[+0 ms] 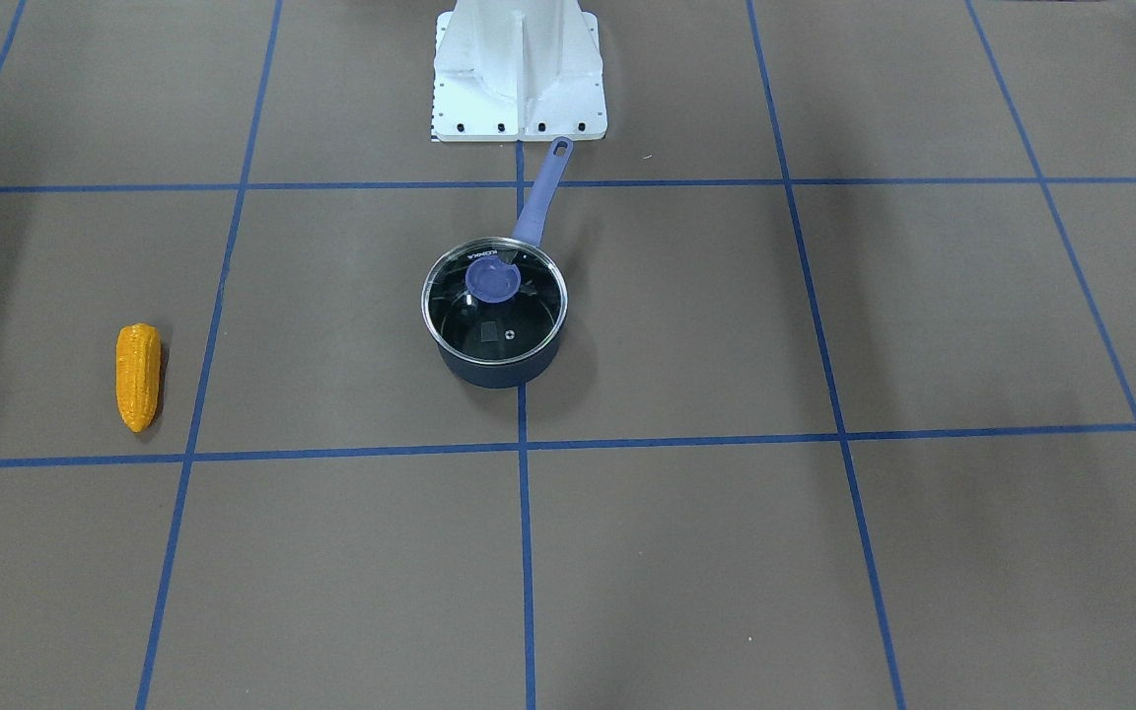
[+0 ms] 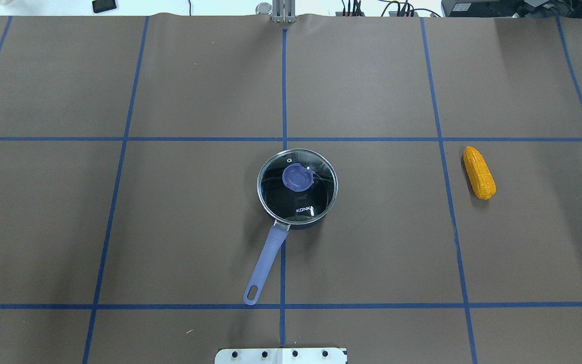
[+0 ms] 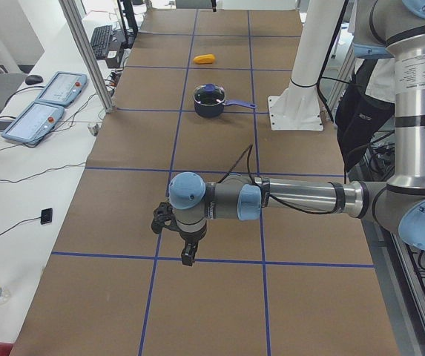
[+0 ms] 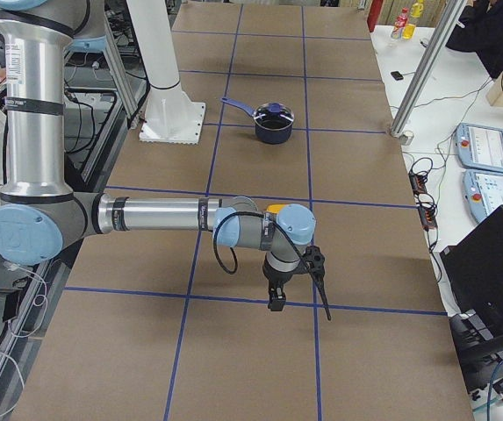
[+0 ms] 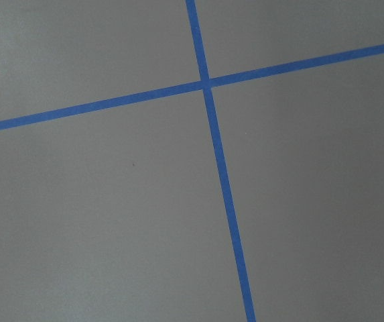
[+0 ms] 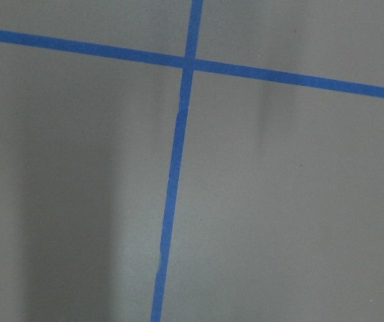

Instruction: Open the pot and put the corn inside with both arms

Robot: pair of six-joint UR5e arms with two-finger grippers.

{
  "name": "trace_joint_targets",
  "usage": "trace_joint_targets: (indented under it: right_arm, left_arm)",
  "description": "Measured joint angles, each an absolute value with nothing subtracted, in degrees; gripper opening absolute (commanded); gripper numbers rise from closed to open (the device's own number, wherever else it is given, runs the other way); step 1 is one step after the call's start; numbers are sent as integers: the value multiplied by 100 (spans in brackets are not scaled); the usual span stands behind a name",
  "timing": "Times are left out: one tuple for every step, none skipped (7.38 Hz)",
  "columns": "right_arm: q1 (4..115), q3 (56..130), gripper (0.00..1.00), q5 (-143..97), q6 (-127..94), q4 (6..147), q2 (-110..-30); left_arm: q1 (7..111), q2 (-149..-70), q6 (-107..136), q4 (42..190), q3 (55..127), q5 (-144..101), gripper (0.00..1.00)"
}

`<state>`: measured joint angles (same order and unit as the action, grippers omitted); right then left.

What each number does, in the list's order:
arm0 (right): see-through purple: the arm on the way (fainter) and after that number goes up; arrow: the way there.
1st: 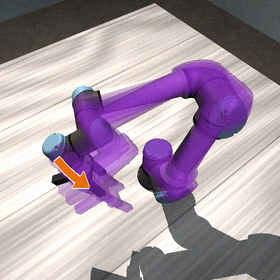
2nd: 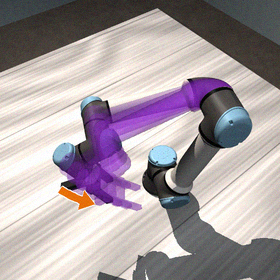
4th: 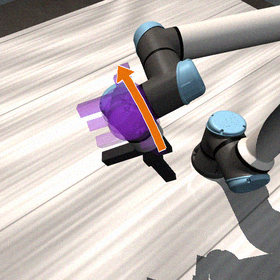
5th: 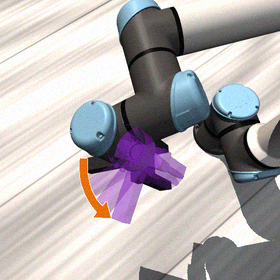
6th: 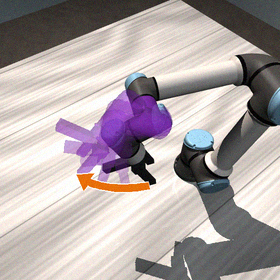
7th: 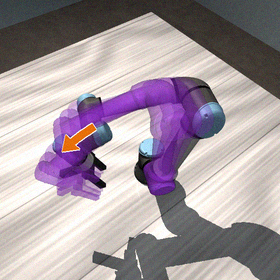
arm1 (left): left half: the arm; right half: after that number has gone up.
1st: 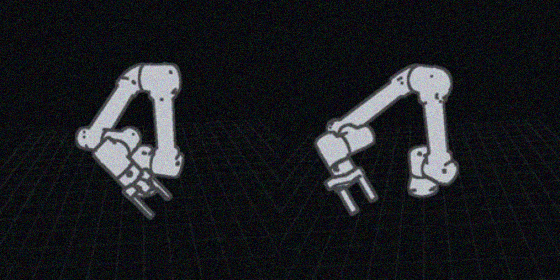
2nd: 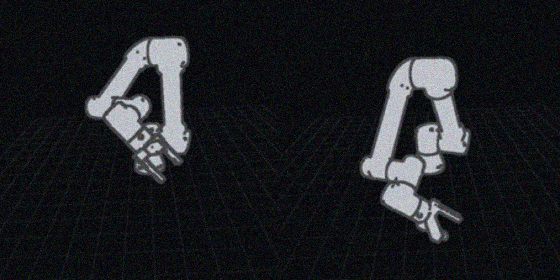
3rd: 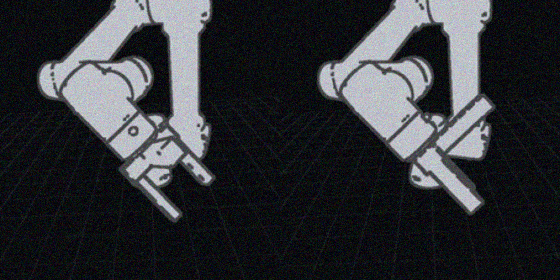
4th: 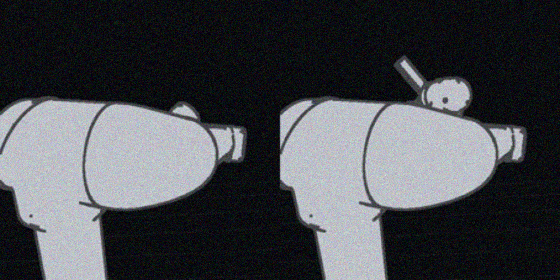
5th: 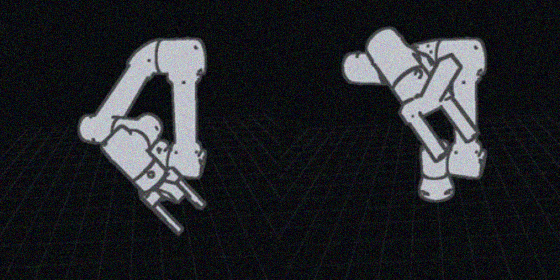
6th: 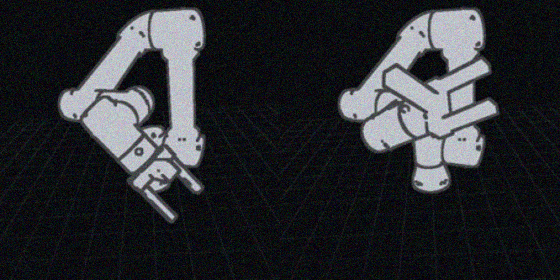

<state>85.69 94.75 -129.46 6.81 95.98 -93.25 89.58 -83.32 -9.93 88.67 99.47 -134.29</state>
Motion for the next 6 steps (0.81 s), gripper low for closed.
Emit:
trace_joint_targets:
  right_arm:
    - [8569, 9476, 100, -12948, 678, 9598, -9325]
    - [8569, 9480, 100, -12952, 675, 9598, -9323]
    - [8569, 9495, 100, -12960, 671, 9598, -9317]
    - [8570, 9530, 100, -12972, 669, 9598, -9303]
    - [8569, 9564, 100, -12978, 668, 9596, -9279]
    - [8570, 9602, 100, -12980, 664, 9592, -9253]
  left_arm:
    - [8958, -8332, -991, 8866, 9972, -13430, 98]
    - [8958, -8332, -988, 8860, 10012, -13430, 98]
    - [8961, -8332, -985, 8855, 10036, -13429, 98]
    - [8964, -8332, -983, 8852, 10048, -13428, 98]
    - [8964, -8332, -975, 8851, 10064, -13426, 98]
    - [8965, -8330, -960, 8851, 10117, -13429, 98]
